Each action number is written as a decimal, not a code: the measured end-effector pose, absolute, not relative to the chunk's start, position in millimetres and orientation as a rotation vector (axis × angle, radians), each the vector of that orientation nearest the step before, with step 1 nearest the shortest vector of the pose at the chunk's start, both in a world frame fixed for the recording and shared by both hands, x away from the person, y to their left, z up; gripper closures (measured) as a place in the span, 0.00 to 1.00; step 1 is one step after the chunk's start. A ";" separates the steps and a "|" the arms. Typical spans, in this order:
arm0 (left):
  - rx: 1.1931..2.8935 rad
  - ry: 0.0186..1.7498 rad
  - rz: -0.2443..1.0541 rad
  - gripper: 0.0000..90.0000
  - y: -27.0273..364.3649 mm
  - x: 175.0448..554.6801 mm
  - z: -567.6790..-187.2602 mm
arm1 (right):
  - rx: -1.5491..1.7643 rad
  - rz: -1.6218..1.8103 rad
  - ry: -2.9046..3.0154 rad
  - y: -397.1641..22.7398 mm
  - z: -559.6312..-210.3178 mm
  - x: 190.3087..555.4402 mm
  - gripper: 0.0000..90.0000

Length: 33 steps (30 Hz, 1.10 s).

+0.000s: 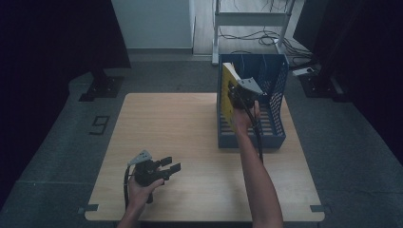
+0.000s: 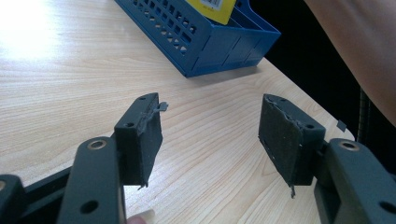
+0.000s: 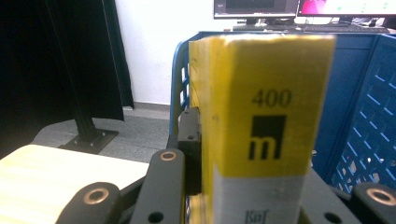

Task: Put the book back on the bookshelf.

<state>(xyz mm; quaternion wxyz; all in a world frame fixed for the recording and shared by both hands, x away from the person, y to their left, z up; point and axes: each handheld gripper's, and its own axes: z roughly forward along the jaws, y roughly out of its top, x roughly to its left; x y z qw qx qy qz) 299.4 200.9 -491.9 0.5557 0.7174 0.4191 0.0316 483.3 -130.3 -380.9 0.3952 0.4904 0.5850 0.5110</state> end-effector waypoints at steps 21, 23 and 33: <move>1.681 1.002 0.065 0.43 203.6 302.1 -492.1 | 1.271 1.266 1.477 -121.8 -396.1 496.9 0.83; 1.685 1.004 0.059 0.43 202.6 302.9 -493.4 | 1.265 1.264 1.467 -119.5 -398.2 496.7 0.83; 1.683 1.002 0.056 0.44 202.4 303.0 -493.4 | 1.279 1.253 1.469 -118.2 -411.5 499.7 0.83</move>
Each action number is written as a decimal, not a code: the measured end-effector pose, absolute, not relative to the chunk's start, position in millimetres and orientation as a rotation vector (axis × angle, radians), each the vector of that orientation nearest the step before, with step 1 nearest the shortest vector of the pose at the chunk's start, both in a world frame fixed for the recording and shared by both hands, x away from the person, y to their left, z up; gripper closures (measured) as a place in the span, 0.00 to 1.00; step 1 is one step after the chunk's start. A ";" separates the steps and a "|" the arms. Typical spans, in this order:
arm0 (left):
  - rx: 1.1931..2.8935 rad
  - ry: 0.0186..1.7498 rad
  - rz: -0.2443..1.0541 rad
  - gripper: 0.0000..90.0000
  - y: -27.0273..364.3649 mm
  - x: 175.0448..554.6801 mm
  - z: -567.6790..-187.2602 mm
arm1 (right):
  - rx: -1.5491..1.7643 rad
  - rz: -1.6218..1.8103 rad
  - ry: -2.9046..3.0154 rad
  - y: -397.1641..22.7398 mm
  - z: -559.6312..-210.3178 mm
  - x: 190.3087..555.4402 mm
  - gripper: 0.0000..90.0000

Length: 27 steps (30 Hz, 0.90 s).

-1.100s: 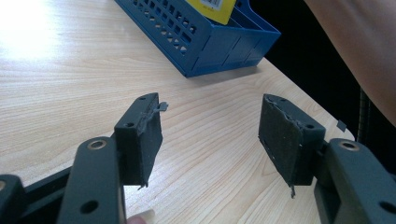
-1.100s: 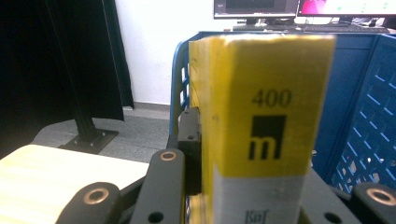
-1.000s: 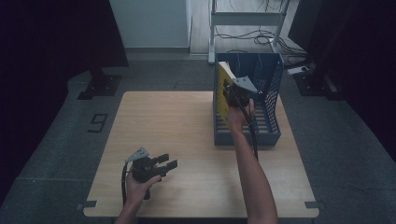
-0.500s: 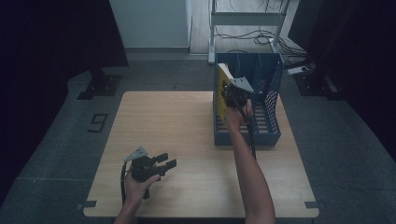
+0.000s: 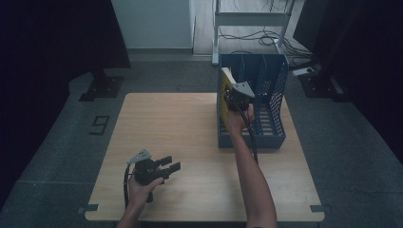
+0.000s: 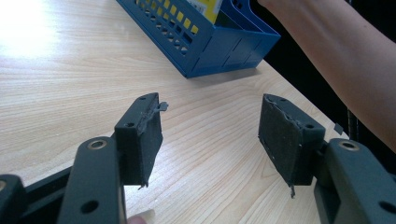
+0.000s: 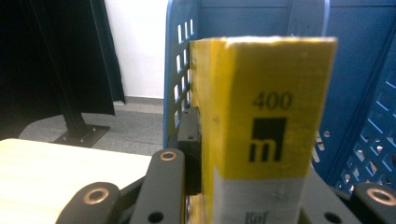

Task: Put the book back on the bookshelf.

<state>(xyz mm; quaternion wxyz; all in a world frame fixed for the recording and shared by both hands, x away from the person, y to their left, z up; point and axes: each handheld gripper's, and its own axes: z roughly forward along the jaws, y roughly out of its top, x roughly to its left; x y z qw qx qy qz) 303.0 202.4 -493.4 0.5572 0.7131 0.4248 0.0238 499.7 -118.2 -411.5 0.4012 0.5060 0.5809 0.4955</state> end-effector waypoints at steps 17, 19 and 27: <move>1.678 1.015 0.049 0.44 205.9 303.9 -496.3 | 1.297 1.237 1.496 -117.4 -425.4 498.0 0.82; 1.678 1.015 0.052 0.44 206.3 303.8 -496.2 | 1.298 1.237 1.509 -119.1 -425.1 495.4 0.82; 1.678 1.003 0.050 0.44 206.3 303.4 -496.0 | 1.309 1.227 1.567 -126.0 -423.5 482.7 0.81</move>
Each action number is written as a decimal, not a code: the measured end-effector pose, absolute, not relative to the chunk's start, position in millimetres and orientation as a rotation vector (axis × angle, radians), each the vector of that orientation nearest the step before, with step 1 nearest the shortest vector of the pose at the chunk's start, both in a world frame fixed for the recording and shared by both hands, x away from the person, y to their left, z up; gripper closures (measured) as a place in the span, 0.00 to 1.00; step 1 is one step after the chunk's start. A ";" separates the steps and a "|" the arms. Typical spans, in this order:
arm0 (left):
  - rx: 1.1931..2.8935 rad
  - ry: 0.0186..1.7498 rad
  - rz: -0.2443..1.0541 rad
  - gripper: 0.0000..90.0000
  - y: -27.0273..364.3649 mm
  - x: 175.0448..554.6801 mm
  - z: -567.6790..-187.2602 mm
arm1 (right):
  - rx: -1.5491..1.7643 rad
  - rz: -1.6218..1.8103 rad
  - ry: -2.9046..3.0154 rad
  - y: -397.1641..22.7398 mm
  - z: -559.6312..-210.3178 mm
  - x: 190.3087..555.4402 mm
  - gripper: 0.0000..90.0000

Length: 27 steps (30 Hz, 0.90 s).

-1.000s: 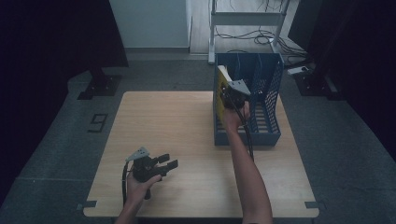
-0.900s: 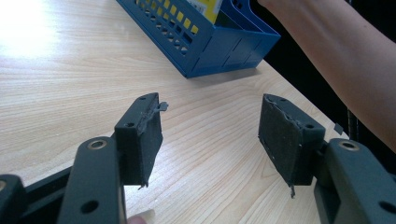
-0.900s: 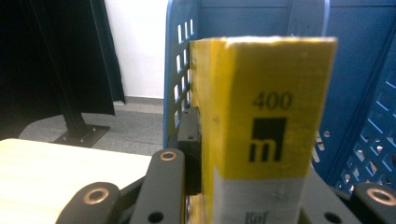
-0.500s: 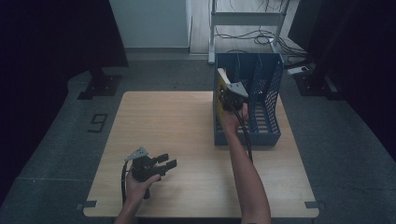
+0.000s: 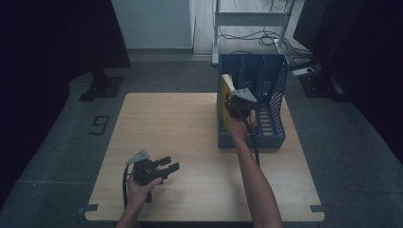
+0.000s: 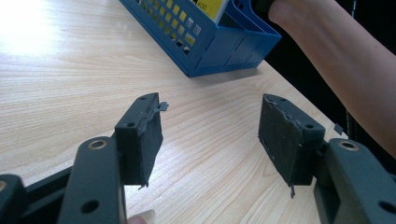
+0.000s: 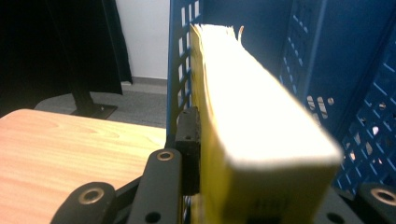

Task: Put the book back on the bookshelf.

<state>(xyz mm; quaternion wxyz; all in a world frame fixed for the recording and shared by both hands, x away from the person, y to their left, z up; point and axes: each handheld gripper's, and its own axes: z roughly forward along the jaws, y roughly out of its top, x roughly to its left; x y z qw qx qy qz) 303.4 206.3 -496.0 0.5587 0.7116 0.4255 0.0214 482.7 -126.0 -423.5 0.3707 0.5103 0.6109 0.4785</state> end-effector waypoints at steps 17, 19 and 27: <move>1.699 0.996 0.046 0.43 200.9 302.3 -496.9 | 1.304 1.213 1.625 -132.6 -430.1 467.0 0.81; 1.697 0.998 0.046 0.43 201.3 302.2 -496.7 | 1.305 1.204 1.629 -131.5 -429.3 467.1 0.81; 1.687 1.001 0.047 0.43 204.1 302.8 -495.8 | 1.317 1.171 1.652 -131.8 -416.6 469.9 0.78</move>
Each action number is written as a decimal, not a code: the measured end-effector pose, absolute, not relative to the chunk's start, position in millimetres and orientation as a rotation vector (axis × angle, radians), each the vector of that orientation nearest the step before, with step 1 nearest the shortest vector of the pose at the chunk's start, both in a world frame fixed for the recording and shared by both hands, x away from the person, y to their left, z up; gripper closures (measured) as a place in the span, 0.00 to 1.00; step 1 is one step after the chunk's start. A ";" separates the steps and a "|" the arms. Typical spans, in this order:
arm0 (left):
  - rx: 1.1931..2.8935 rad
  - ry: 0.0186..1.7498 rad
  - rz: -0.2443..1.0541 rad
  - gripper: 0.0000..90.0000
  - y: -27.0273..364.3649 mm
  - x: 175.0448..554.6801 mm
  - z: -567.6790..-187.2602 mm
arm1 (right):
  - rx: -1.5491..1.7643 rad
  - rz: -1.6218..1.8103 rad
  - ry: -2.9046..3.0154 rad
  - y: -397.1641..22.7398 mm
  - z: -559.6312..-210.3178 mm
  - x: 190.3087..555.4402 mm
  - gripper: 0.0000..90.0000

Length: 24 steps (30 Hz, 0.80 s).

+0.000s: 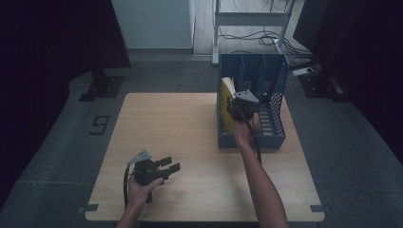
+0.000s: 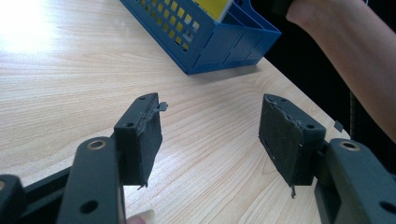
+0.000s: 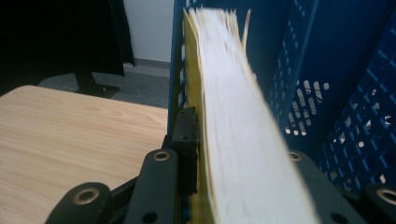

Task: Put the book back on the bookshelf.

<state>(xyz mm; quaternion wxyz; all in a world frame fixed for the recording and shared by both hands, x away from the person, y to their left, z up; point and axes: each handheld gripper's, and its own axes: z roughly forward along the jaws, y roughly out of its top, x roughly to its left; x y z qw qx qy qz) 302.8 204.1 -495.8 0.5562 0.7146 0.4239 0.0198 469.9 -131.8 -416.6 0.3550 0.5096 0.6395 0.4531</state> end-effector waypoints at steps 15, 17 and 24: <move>1.686 0.999 0.036 0.43 203.8 303.3 -495.5 | 1.340 1.143 1.708 -131.6 -401.7 483.3 0.80; 1.683 1.000 0.034 0.43 203.9 303.2 -495.3 | 1.337 1.130 1.707 -131.3 -401.5 482.8 0.82; 1.686 0.997 0.034 0.43 202.9 303.0 -495.1 | 1.341 1.131 1.703 -129.7 -401.4 482.0 0.83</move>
